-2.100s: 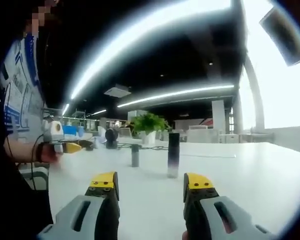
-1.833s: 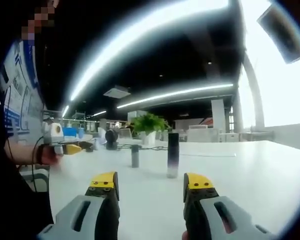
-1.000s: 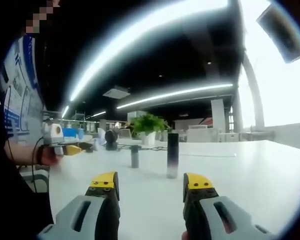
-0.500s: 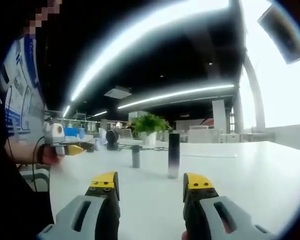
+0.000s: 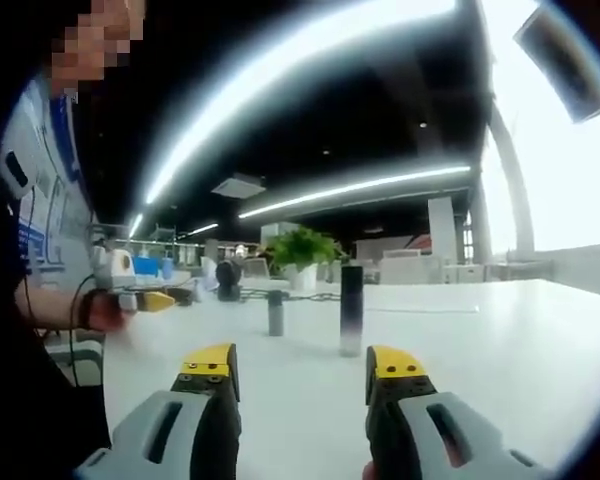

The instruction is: Pick up cosmetic bottle twist off cap place on table pick up cap screw tight cap place on table

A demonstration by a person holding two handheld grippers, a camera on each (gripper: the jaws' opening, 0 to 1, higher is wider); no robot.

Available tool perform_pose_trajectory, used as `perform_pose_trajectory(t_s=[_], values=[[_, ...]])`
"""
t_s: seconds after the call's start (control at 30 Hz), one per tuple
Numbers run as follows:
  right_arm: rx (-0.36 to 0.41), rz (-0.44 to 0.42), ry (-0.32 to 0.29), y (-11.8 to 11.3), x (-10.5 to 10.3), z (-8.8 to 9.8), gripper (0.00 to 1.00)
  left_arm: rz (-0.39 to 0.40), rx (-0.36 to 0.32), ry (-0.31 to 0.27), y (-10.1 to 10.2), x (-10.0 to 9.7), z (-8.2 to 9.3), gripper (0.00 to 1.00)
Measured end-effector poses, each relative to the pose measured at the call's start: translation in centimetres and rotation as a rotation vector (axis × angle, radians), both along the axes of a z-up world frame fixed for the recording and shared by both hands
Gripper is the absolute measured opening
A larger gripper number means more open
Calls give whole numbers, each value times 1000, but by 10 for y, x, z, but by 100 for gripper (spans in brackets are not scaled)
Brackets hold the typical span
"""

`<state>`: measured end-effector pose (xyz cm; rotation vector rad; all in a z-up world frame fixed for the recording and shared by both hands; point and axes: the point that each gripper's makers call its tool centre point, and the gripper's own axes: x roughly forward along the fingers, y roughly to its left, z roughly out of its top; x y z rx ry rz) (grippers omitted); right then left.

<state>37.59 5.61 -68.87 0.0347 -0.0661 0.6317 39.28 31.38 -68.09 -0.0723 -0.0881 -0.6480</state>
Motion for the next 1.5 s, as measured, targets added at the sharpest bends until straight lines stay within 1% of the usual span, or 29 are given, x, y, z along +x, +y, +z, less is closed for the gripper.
perform_pose_trajectory(t_s=[0.1, 0.2, 0.23, 0.3, 0.43, 0.53, 0.6, 0.63, 0.77, 0.83, 0.87, 0.9, 0.93, 0.97, 1.1, 1.3, 1.37, 1.4, 1.43, 1.5], values=[[31, -2, 8, -3, 1, 2, 44, 13, 3, 17, 1, 2, -2, 41], [55, -7, 23, -7, 4, 2, 44, 38, -4, 30, 5, 6, -4, 41], [57, -9, 26, -7, 5, 1, 44, 55, -8, 47, 9, 10, -7, 41], [57, -10, 34, -8, 8, -1, 44, 91, -2, 104, 14, 17, -16, 41], [48, -2, 51, -8, 12, -5, 44, 109, 9, 91, 15, 21, -16, 41], [36, 16, 55, -7, 11, -7, 45, 114, 12, 85, 16, 22, -16, 41], [41, 22, 53, -7, 10, -7, 45, 109, 3, 122, 15, 25, -20, 41], [50, 23, 54, -7, 10, -6, 45, 112, 5, 122, 15, 26, -20, 41], [45, 24, 64, -6, 11, -8, 45, 127, 24, 113, 15, 26, -20, 41], [39, 18, 70, -6, 11, -9, 44, 134, 15, 96, 16, 27, -16, 41], [39, 15, 73, -6, 12, -9, 44, 135, 23, 101, 15, 28, -17, 41], [40, 14, 74, -6, 12, -10, 44, 132, 33, 124, 14, 30, -21, 42], [40, 12, 75, -7, 12, -10, 44, 125, 26, 146, 11, 31, -24, 42], [42, 11, 76, -7, 12, -10, 44, 126, 24, 148, 10, 33, -23, 42], [56, 6, 82, -7, 13, -9, 44, 125, 20, 141, -2, 41, -22, 42], [62, 6, 94, -7, 13, -9, 44, 138, 27, 136, -11, 55, -22, 42], [46, 16, 89, -4, 12, -10, 45, 143, 37, 134, -13, 61, -23, 42], [30, 26, 98, -2, 11, -12, 45, 152, 46, 129, -13, 63, -23, 42], [-5, 31, 80, 0, 10, -12, 45, 153, 54, 128, -15, 66, -24, 42], [4, 37, 88, 1, 10, -12, 45, 152, 62, 129, -17, 70, -25, 42]])
